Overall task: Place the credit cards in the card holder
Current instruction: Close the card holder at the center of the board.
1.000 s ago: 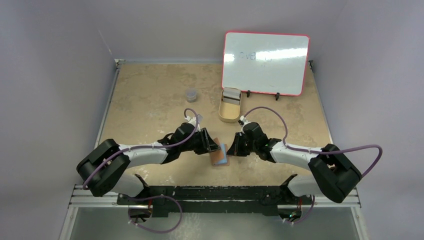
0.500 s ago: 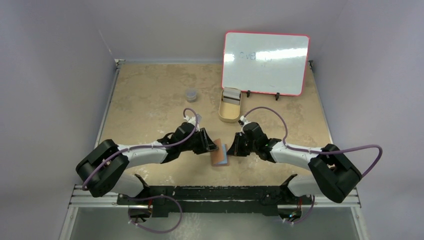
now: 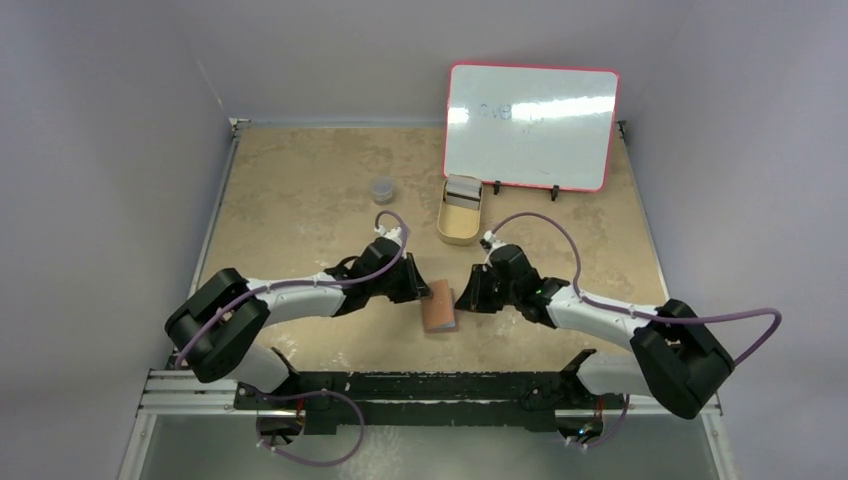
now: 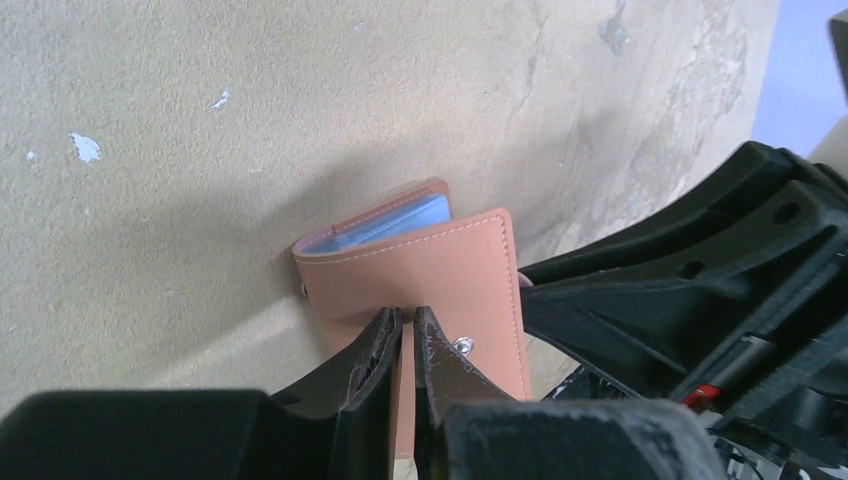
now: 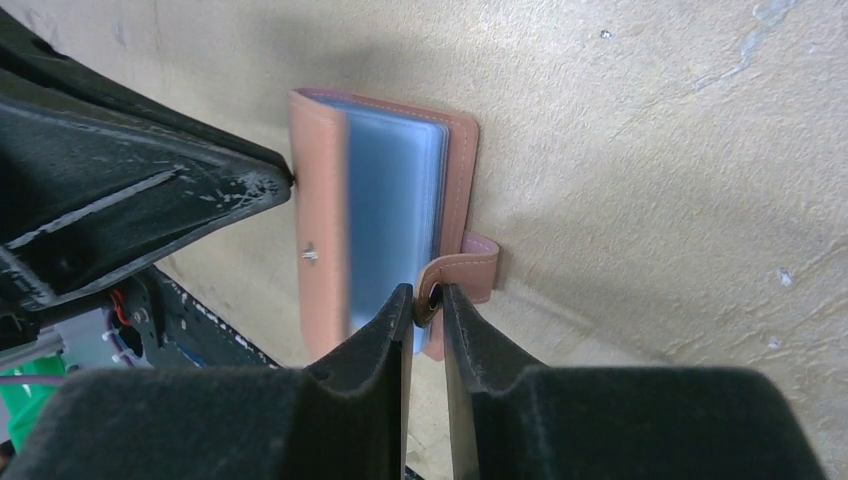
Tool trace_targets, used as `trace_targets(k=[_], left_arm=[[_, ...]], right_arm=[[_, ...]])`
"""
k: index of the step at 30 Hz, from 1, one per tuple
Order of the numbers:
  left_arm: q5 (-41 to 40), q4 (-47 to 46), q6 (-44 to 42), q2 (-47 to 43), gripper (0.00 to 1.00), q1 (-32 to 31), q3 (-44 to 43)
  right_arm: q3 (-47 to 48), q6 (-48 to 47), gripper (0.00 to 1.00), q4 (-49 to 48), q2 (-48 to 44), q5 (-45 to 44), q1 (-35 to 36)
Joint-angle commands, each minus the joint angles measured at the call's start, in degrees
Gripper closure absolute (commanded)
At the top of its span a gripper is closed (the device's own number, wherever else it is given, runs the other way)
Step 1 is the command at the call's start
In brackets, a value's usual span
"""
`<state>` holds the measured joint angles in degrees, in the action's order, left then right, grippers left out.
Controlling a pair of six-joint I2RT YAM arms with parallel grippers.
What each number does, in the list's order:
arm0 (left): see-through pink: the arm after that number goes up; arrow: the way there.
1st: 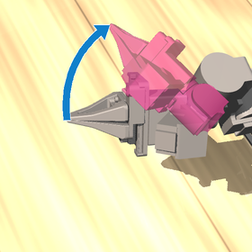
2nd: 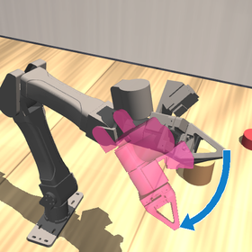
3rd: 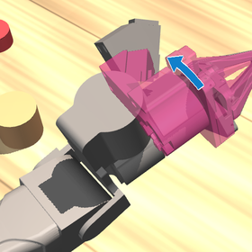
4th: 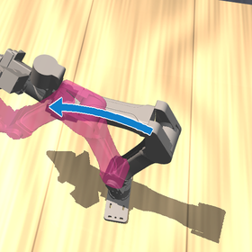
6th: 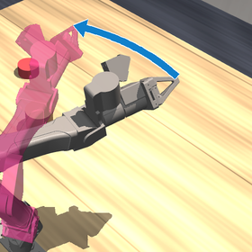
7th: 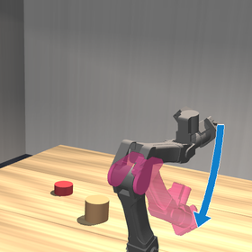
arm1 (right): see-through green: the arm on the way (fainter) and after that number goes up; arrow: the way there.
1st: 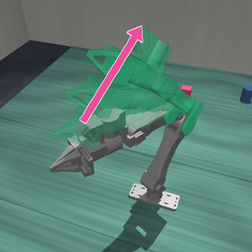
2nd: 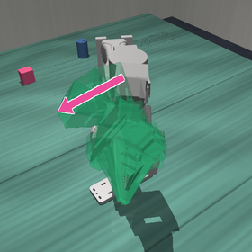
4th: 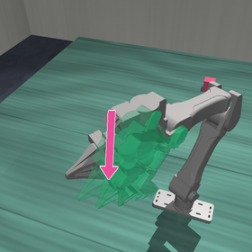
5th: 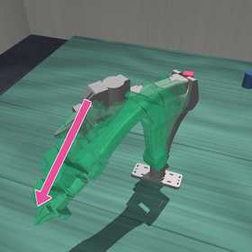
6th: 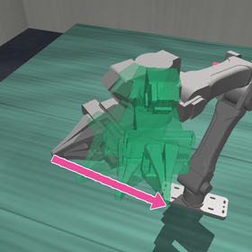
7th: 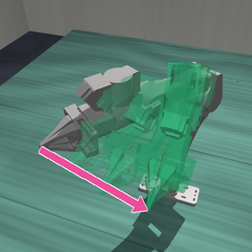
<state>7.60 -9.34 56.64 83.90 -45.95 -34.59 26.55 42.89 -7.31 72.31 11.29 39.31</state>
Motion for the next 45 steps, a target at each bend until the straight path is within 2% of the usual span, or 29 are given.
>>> trace_targets(k=[1, 14, 21, 31, 45], left_arm=[[1.49, -0.91, -2.24, 1.73, 0.92, -0.86, -2.54], [1.78, 0.76, -2.89, 5.84, 0.90, -2.02, -5.22], [0.81, 1.70, -2.51, 5.24, 0.89, -3.40, -6.69], [-1.34, 0.48, -2.35, 7.43, 0.89, -4.14, -5.68], [-2.85, -0.23, -2.33, 7.01, 0.89, -4.13, -4.00]], right_arm=[[0.62, 0.78, 0.81, 2.41, -3.08, -1.28, -0.02], [1.12, 0.85, 0.77, 4.89, -6.65, -1.62, -0.02], [0.49, 1.66, 0.81, 6.37, -8.04, -1.15, -0.02], [0.29, 1.61, 0.79, 4.86, -8.38, -1.13, -0.17], [0.66, -1.22, 0.78, 8.65, -12.40, -3.37, -4.13]])
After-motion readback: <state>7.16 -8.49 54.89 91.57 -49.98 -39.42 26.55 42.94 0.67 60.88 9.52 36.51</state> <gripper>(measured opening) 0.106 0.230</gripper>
